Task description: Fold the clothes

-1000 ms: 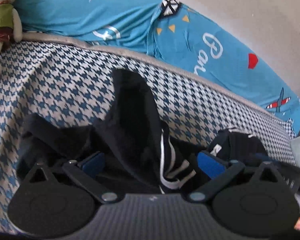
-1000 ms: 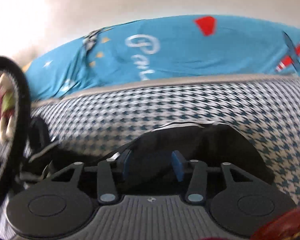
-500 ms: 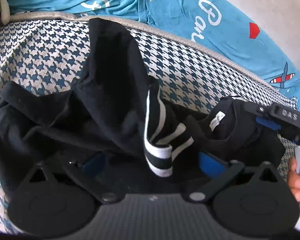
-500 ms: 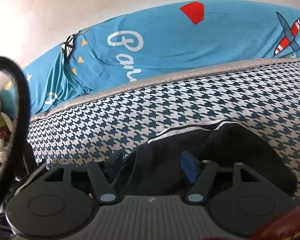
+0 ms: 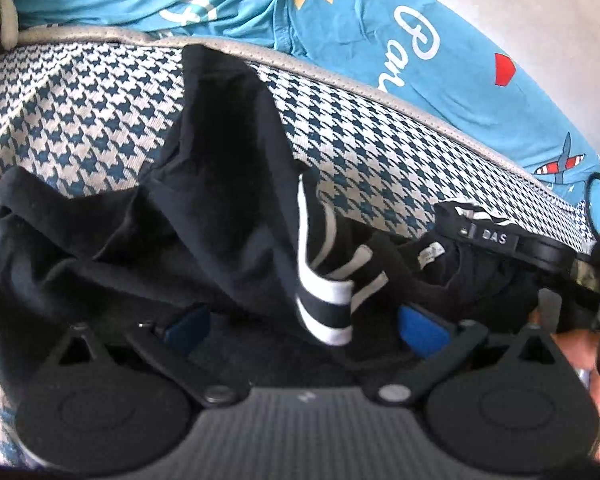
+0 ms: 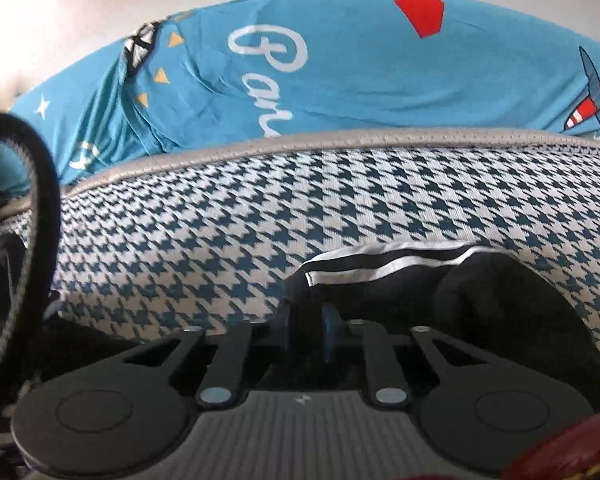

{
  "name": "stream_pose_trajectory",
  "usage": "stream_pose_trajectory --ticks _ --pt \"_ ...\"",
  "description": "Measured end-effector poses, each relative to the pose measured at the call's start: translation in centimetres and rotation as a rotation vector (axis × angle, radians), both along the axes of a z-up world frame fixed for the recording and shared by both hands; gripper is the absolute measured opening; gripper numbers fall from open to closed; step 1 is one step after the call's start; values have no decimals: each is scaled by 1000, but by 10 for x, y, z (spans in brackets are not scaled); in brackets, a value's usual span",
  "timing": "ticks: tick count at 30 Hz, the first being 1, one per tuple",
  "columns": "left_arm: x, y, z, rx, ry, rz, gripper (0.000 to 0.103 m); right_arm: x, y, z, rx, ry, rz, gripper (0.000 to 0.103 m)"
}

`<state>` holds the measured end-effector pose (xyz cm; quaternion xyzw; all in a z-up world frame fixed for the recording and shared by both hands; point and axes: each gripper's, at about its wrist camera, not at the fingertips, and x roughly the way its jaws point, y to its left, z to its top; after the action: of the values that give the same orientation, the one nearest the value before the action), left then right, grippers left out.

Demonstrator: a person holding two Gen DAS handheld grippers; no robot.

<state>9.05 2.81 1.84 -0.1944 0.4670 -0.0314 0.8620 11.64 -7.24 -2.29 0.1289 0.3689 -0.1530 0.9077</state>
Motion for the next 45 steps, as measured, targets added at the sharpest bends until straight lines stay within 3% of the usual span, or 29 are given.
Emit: stream_pose_trajectory --ticks 4,13,16,20,29,32,35,39,42,45 --pt "4 -4 -4 2 -2 -9 89 -7 1 17 72 -115 32 12" --pt "-1 -19 -5 89 -45 -24 82 -11 13 53 188 -349 129 10" --pt "-3 -22 -6 124 -63 2 74 -11 17 60 229 -404 149 9" --pt "-2 -18 0 176 -95 60 66 -10 25 74 261 -487 182 8" --pt "9 17 38 370 -224 282 65 -12 51 100 339 -662 330 8" --pt "11 39 53 450 -271 404 65 -8 58 98 328 -669 337 14" --pt "12 71 62 468 -246 553 66 -2 57 90 314 -602 308 21" --pt "13 104 57 323 -166 610 68 4 47 79 354 -542 250 25" --pt "9 103 53 315 -150 594 75 0 33 74 369 -534 194 26" --pt "5 97 55 295 -157 567 78 -2 23 70 297 -488 137 27"
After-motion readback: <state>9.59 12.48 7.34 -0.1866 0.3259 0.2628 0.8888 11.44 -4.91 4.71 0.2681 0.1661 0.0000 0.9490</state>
